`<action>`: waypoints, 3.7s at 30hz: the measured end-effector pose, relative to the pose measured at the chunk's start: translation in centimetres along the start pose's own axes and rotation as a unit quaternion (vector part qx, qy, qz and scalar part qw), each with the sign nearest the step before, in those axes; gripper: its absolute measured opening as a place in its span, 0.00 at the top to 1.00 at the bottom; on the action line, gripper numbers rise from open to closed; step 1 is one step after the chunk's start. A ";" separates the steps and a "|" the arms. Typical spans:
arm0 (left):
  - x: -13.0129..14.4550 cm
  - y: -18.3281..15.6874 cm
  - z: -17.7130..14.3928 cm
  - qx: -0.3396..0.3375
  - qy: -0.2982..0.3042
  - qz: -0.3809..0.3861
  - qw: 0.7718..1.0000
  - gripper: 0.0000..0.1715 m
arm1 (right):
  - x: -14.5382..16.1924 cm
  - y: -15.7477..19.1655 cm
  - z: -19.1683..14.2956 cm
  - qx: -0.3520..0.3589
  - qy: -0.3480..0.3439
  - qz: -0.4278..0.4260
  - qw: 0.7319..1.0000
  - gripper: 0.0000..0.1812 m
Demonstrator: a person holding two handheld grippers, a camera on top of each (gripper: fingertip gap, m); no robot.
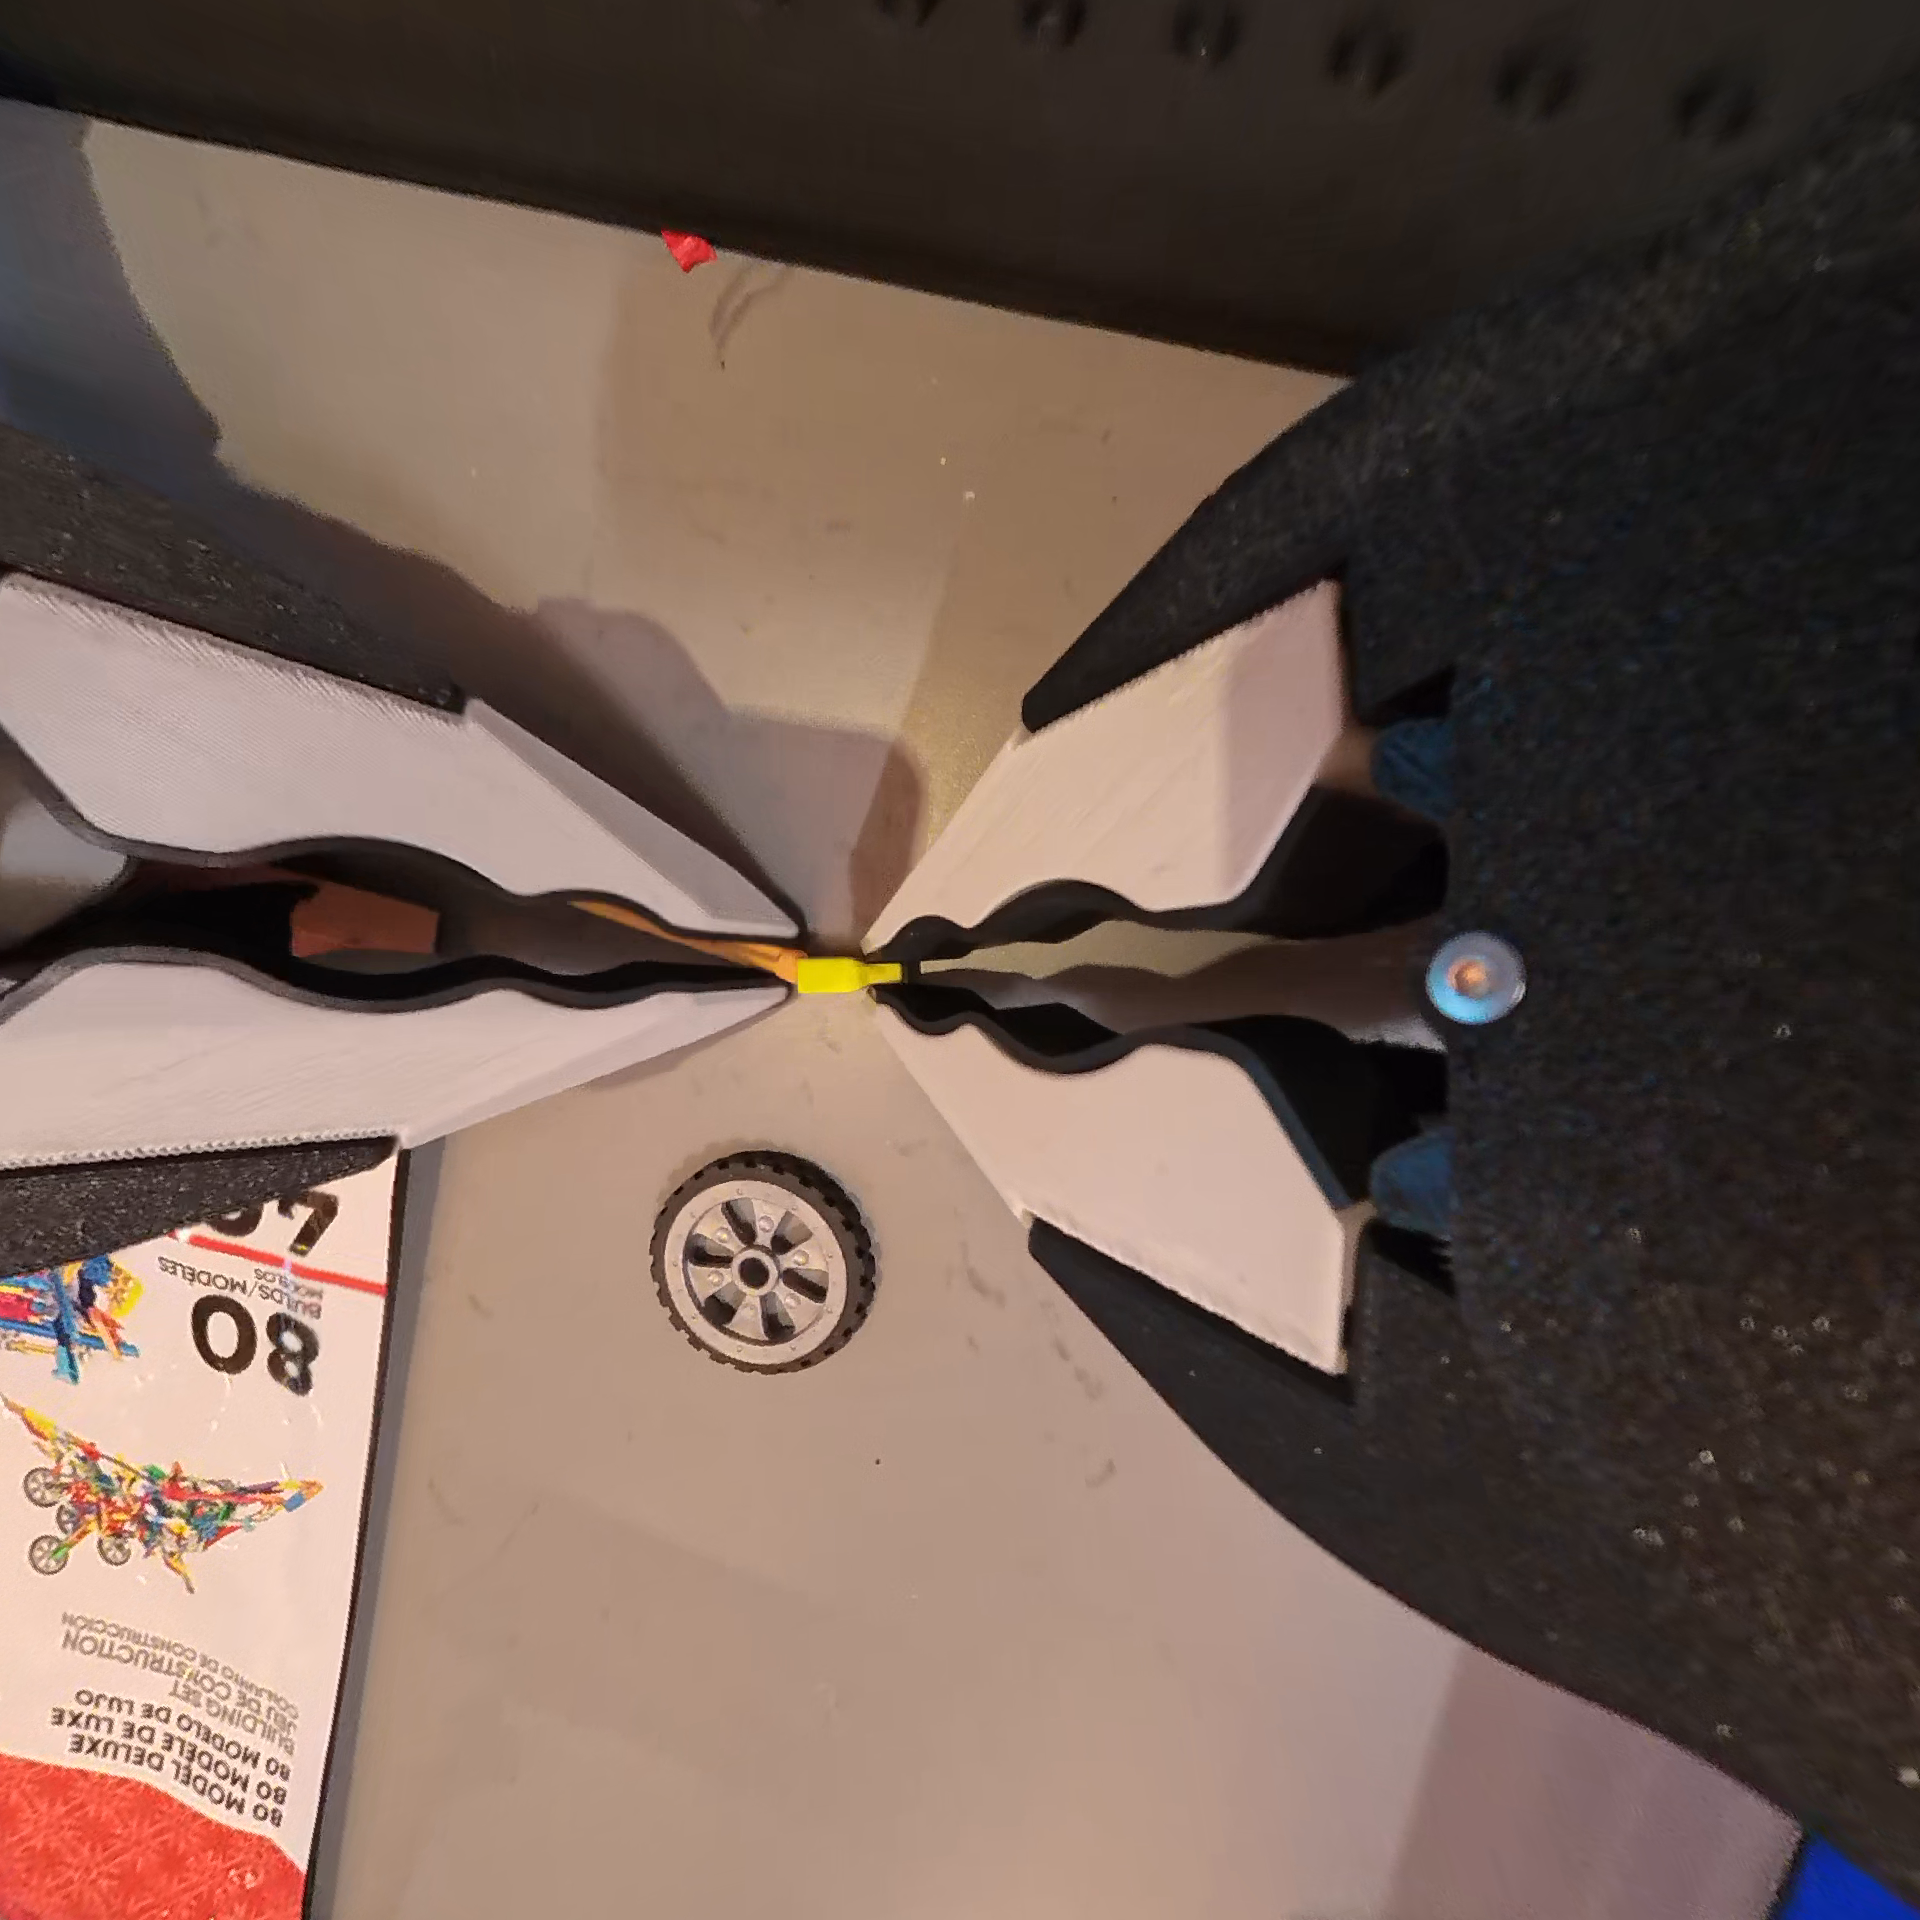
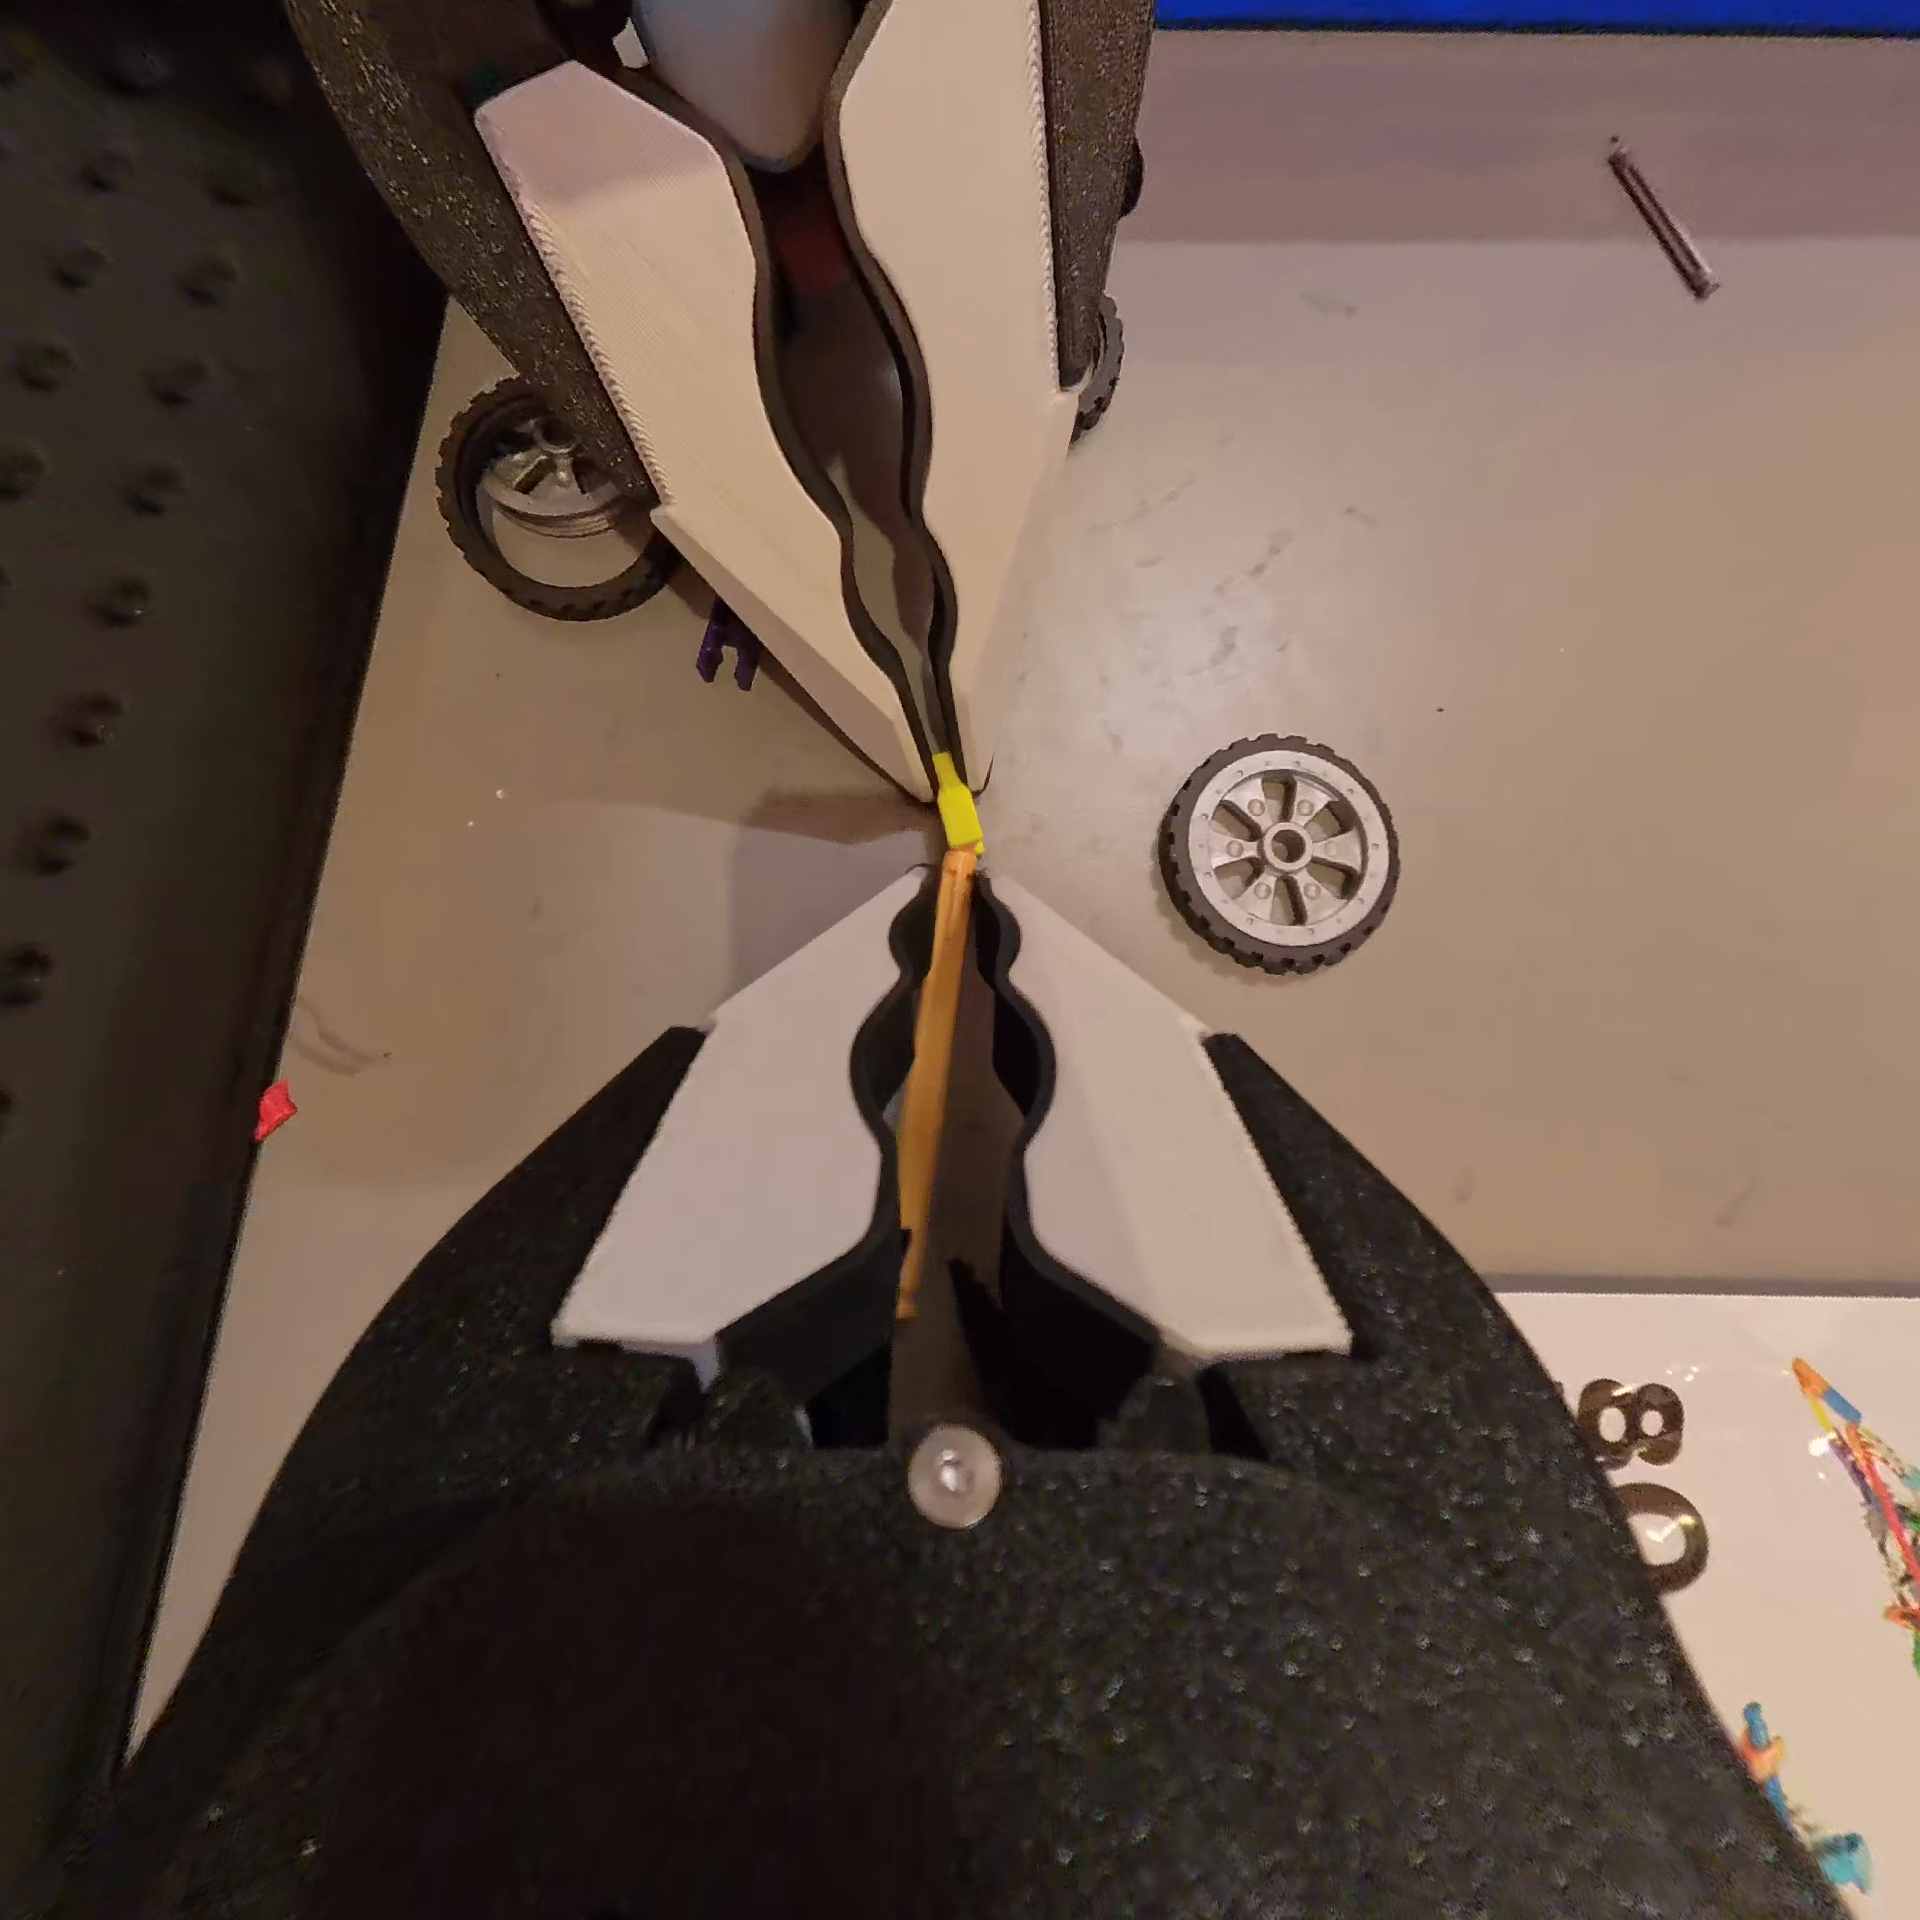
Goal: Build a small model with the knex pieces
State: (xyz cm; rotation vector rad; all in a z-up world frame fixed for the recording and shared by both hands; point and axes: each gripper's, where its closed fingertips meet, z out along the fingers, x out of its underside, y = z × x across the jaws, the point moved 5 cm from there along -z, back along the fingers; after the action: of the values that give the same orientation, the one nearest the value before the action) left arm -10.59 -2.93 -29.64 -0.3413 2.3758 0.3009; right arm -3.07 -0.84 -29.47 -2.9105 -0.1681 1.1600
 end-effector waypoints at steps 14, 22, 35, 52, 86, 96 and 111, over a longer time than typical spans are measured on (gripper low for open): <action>0.0 -0.1 0.0 -0.023 0.005 -0.033 0.999 0.99 | -0.1 -0.2 0.0 0.005 0.007 0.063 0.998 0.97; -0.3 -0.3 0.2 -0.059 0.013 -0.051 0.997 0.99 | -0.1 -0.4 0.0 0.020 0.008 0.091 0.996 0.97; -0.5 -0.5 0.4 -0.083 0.021 -0.045 0.995 0.99 | -0.3 -0.3 0.3 0.047 0.008 0.054 0.997 0.98; -0.6 -0.3 0.4 -0.074 0.020 -0.020 0.997 1.00 | -0.5 -0.1 0.4 0.035 -0.003 -0.014 0.999 0.98; -0.6 0.1 0.8 -0.050 0.000 0.006 0.999 0.99 | 0.0 0.4 -0.3 0.073 0.056 0.020 0.996 0.95; -0.8 0.0 0.9 -0.056 0.001 0.011 0.998 1.00 | -0.3 0.3 -0.1 0.075 0.033 0.003 0.997 1.00; -0.8 0.3 0.9 -0.037 -0.008 0.019 0.999 1.00 | -0.3 0.3 -0.1 0.073 0.014 -0.020 0.997 1.00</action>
State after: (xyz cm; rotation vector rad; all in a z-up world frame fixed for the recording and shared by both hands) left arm -9.50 -2.26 -29.69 -0.3264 2.3611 0.4092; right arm -3.18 -1.19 -29.19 -2.7823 -0.1336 1.0761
